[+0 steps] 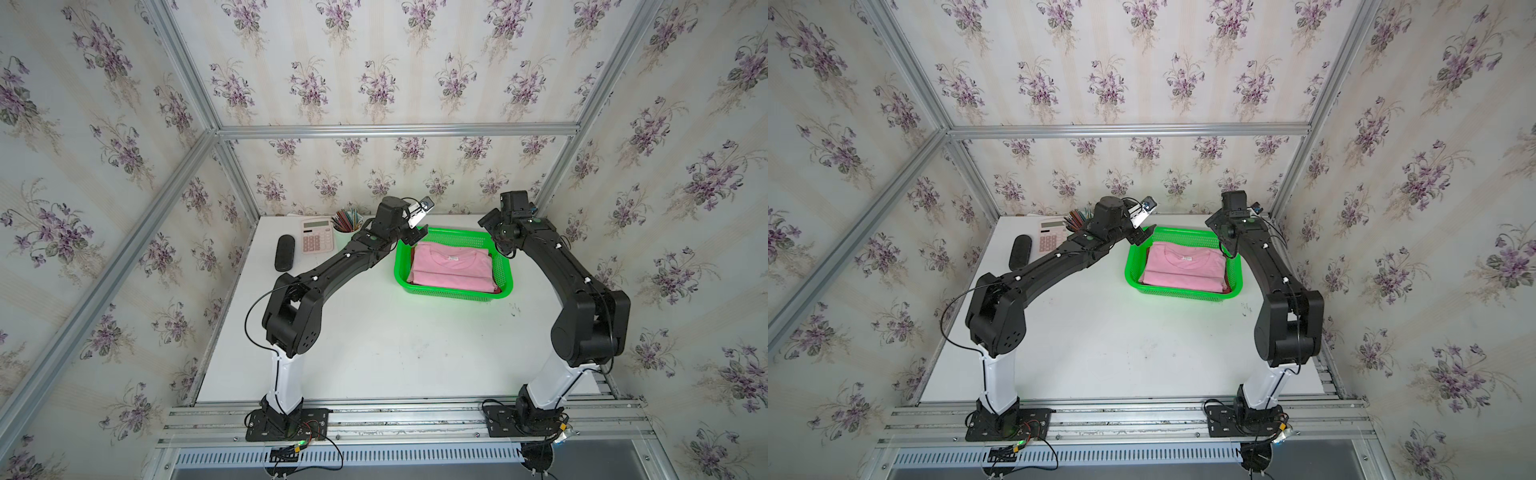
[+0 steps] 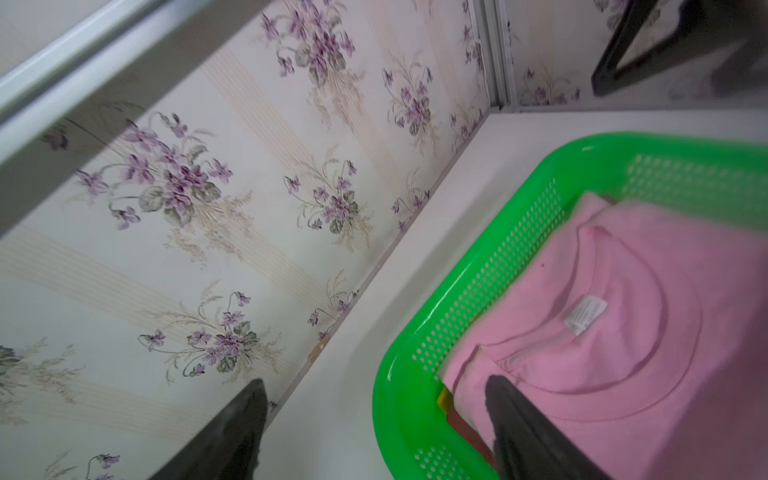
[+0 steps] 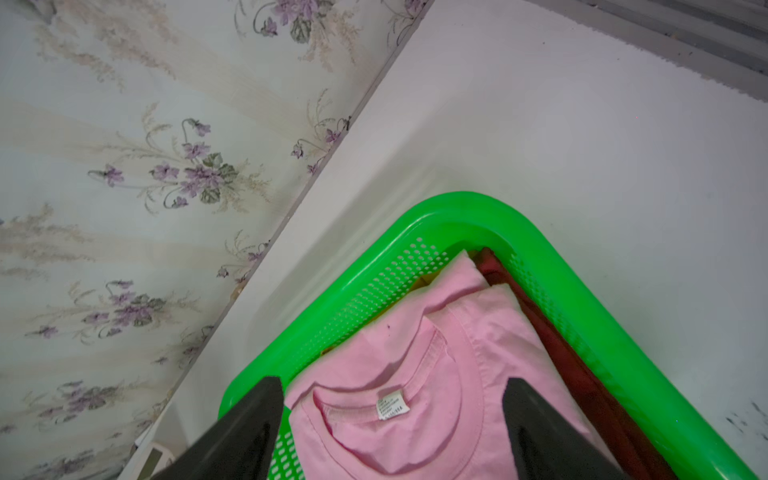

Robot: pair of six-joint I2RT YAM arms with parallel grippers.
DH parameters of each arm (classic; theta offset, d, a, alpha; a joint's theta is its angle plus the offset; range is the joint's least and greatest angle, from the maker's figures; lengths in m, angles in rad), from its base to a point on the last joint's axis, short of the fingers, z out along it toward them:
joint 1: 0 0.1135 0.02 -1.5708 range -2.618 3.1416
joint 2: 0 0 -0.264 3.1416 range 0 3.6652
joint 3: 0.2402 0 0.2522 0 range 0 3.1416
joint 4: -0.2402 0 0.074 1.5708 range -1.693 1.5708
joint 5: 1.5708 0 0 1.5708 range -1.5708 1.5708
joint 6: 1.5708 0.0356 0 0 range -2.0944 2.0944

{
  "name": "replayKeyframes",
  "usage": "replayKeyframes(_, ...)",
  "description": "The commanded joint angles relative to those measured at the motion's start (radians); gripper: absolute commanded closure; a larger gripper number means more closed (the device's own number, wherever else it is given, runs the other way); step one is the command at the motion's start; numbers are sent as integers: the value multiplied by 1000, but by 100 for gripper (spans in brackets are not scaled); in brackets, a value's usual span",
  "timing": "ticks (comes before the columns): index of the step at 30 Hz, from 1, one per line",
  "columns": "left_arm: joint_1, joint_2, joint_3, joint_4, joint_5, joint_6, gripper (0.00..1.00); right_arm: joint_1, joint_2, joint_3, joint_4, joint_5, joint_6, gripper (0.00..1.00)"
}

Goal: Put the folded t-shirts into the basket
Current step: Place the T-shirt in the bin.

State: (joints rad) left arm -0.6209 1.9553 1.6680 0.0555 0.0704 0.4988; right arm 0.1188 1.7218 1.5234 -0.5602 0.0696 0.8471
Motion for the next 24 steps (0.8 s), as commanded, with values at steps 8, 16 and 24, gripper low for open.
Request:
replayKeyframes(8,-64,-49,-174,-118,282,109,37,29,-161,-338,32,-475,-209,47)
replayKeyframes(16,-83,56,-147,-169,338,175,86,30,-136,-504,86,-415,-229,64)
replayKeyframes(24,-88,145,-139,-238,346,253,100,28,13,-425,66,-389,-254,75)
